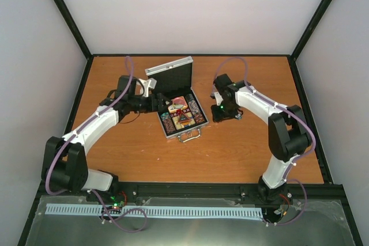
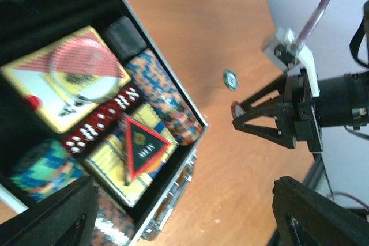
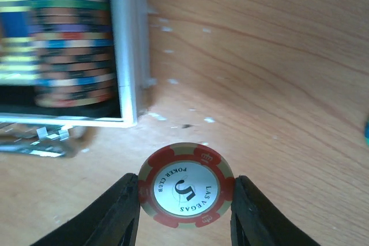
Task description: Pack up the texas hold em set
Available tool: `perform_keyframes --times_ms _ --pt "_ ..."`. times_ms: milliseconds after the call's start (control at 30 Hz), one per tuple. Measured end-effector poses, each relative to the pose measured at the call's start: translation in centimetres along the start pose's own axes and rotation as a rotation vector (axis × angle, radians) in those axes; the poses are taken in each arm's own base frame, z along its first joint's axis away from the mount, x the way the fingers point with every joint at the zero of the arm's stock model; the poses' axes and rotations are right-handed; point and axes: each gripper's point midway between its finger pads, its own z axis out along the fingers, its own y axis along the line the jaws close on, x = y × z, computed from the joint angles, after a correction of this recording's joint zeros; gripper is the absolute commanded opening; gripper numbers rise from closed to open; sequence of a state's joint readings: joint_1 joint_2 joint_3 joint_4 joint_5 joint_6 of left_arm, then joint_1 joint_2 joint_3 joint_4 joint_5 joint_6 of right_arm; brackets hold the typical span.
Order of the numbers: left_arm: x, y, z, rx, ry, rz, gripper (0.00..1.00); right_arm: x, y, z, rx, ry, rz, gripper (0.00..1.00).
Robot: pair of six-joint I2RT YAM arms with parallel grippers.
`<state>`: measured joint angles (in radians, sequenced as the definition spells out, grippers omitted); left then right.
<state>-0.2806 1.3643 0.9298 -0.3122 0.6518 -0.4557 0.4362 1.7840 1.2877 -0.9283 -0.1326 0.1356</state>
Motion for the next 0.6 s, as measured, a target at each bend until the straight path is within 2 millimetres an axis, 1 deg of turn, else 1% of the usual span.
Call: perform_keyframes --times_ms 67,133,233,333,400,500,600 --pt "1.0 -0.8 0.7 0.038 0.039 -0.002 0.8 -0.1 1.7 -1.1 -0.029 -0.031 -0.058 0.38" --pt "1.8 -1.8 1.2 0.082 0.07 0.0 0.77 -0.3 3.4 -2.6 -0.063 -0.08 -0.119 0.38" --pt "2.5 -2.8 1.8 0.132 0.113 -0.009 0.73 -1.0 6.5 -5.9 -0.133 -0.202 -0.233 0.38" --pt "2.6 -3.6 2.2 0.186 0.147 -0.042 0.71 -1.5 9.2 -9.1 -0.202 -0.32 -0.334 0.38" --pt "2.5 -4.2 2.3 0.225 0.158 -0.057 0.7 -1.8 10.8 -10.7 -0.239 -0.385 -0.392 0.39" --pt "2.0 -5.5 2.1 0.283 0.164 -0.068 0.7 -2.0 12.7 -12.1 -0.281 -0.449 -0.464 0.38" --pt "1.4 -7.0 2.0 0.34 0.171 -0.07 0.7 -2.0 14.0 -12.2 -0.301 -0.469 -0.508 0.38"
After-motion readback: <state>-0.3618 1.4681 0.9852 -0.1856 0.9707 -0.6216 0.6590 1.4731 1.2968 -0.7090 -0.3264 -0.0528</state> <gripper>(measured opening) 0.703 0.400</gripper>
